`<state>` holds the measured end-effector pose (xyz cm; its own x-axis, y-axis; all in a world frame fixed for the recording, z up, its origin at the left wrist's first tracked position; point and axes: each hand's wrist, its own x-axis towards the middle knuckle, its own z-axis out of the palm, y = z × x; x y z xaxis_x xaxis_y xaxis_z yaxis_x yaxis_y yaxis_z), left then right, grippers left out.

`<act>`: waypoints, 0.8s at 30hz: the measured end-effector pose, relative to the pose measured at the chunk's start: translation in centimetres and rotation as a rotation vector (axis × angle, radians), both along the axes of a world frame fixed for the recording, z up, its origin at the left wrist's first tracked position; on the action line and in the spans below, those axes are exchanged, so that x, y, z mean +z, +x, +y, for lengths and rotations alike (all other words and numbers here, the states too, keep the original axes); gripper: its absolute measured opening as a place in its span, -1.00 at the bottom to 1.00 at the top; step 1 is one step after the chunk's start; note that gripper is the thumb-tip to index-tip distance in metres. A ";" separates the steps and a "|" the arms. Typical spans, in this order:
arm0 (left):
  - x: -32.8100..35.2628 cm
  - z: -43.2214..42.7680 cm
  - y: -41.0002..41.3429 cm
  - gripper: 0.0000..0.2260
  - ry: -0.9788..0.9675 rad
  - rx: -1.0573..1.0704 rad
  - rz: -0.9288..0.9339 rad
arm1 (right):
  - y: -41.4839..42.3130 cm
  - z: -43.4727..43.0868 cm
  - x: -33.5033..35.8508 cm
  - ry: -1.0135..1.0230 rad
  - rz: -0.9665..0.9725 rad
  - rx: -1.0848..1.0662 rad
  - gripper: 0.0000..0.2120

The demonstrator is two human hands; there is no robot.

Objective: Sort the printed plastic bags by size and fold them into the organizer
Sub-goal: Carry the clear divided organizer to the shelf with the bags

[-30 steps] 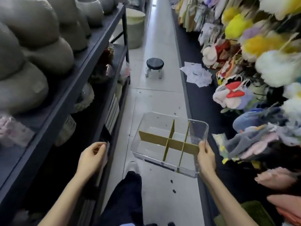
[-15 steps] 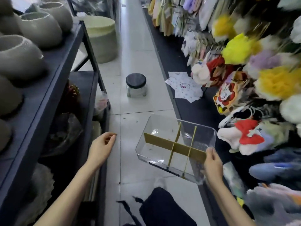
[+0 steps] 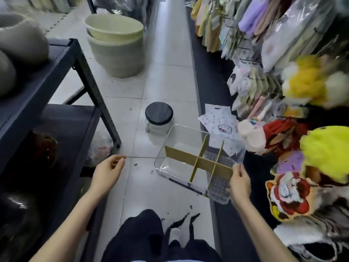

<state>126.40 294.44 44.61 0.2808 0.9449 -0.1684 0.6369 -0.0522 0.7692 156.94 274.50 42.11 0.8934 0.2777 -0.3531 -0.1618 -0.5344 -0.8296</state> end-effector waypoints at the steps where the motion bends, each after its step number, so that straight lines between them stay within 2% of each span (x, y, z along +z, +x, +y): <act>1: -0.1 1.7 0.9 -0.87 -0.013 0.016 -0.005 | 1.4 2.4 0.0 0.003 0.005 0.004 -0.50; 5: -1.4 9.7 5.2 -0.90 -0.070 0.060 0.007 | 6.9 12.3 -0.5 0.020 0.022 0.023 -0.54; 10: -2.8 23.0 13.1 -0.87 -0.082 0.018 0.017 | 12.9 24.5 -2.1 0.045 0.019 -0.002 -0.56; 17: 0.1 41.7 26.8 -0.88 -0.067 -0.213 0.035 | 19.9 37.2 -2.3 0.071 0.100 -0.185 -0.56; 24: 1.3 53.6 42.9 -0.83 -0.004 -0.462 0.108 | 27.5 46.6 -2.1 0.069 0.136 -0.305 -0.53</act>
